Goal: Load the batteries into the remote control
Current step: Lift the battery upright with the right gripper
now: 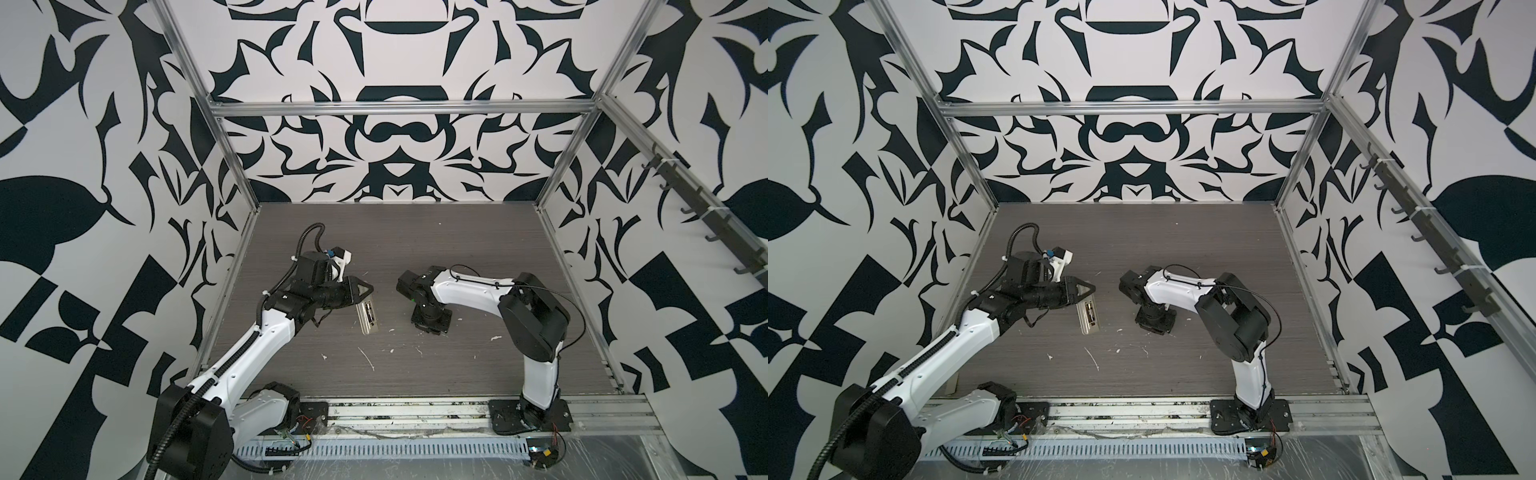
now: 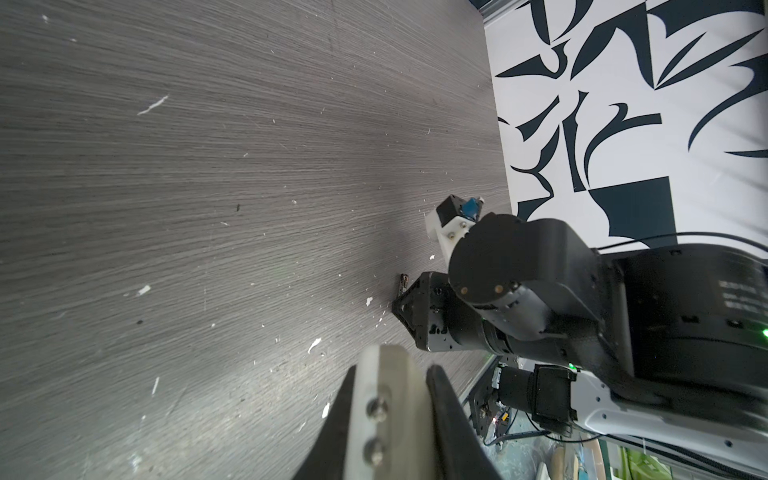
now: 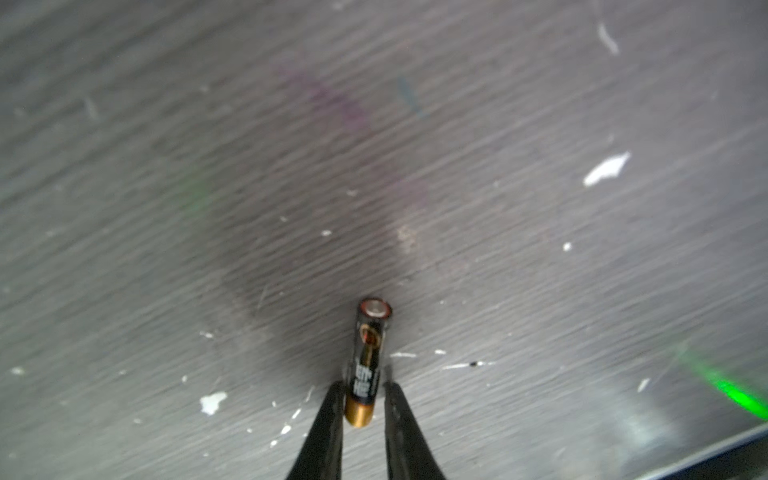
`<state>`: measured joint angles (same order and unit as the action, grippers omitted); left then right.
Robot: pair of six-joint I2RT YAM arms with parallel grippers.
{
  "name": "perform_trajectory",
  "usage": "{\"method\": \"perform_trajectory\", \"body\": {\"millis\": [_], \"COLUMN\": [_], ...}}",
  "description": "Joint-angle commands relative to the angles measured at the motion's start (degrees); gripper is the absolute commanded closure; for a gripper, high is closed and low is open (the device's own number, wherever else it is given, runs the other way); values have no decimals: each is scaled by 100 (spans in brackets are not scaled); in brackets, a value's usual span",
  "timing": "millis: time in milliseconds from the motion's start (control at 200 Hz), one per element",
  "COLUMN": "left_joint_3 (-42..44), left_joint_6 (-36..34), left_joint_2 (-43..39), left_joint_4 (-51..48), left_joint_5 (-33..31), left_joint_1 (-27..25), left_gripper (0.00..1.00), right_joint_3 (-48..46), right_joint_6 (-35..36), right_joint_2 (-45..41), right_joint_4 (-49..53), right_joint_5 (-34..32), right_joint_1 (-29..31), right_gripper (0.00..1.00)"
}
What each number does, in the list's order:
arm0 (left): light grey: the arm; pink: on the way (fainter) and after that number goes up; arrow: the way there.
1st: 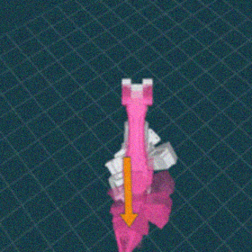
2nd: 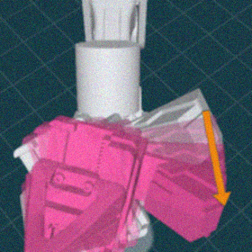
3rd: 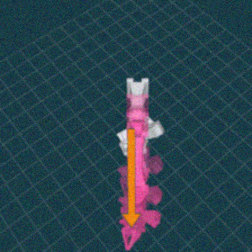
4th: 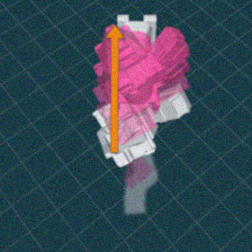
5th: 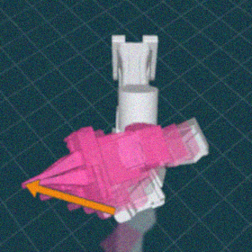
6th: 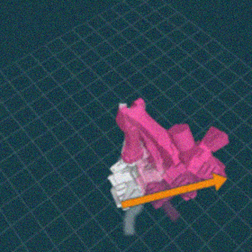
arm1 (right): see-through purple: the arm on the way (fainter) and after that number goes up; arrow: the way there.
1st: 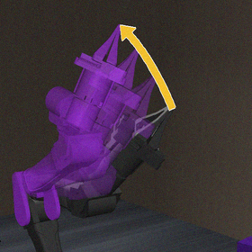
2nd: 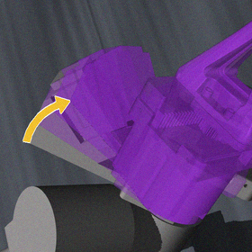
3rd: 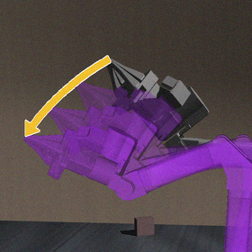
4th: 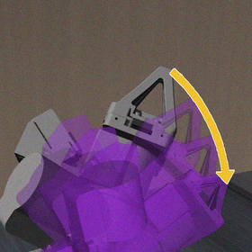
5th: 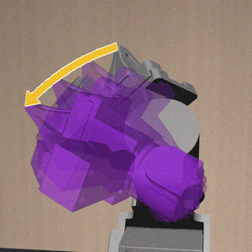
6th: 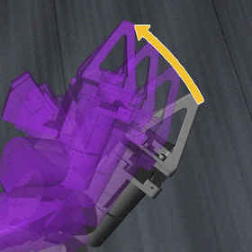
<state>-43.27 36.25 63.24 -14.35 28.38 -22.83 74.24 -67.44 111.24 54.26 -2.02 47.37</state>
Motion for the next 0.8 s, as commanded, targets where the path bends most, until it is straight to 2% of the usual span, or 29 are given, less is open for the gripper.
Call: {"method": "perform_trajectory", "body": {"millis": [0,165,300,580,795], "left_joint_3": [109,165,233,251,267], "left_joint_6": [34,90,137,163,198], "left_joint_2": [-138,-203,-265,-265,-314], "left_joint_4": [56,37,54,64,64], "left_joint_5": [63,-5,-91,-126,-96], "left_joint_1": [24,20,24,15,-9], "left_gripper": [100,100,100,100,100], "right_joint_3": [73,0,-140,-552,-1072], "right_joint_6": [611,706,642,457,314], "right_joint_2": [142,76,-22,-190,-453], "right_joint_4": [305,237,38,-653,-1091], "right_joint_5": [-195,-211,-154,-23,81], "right_joint_1": [47,58,45,-22,-153], "right_gripper": [72,63,60,59,64]}}
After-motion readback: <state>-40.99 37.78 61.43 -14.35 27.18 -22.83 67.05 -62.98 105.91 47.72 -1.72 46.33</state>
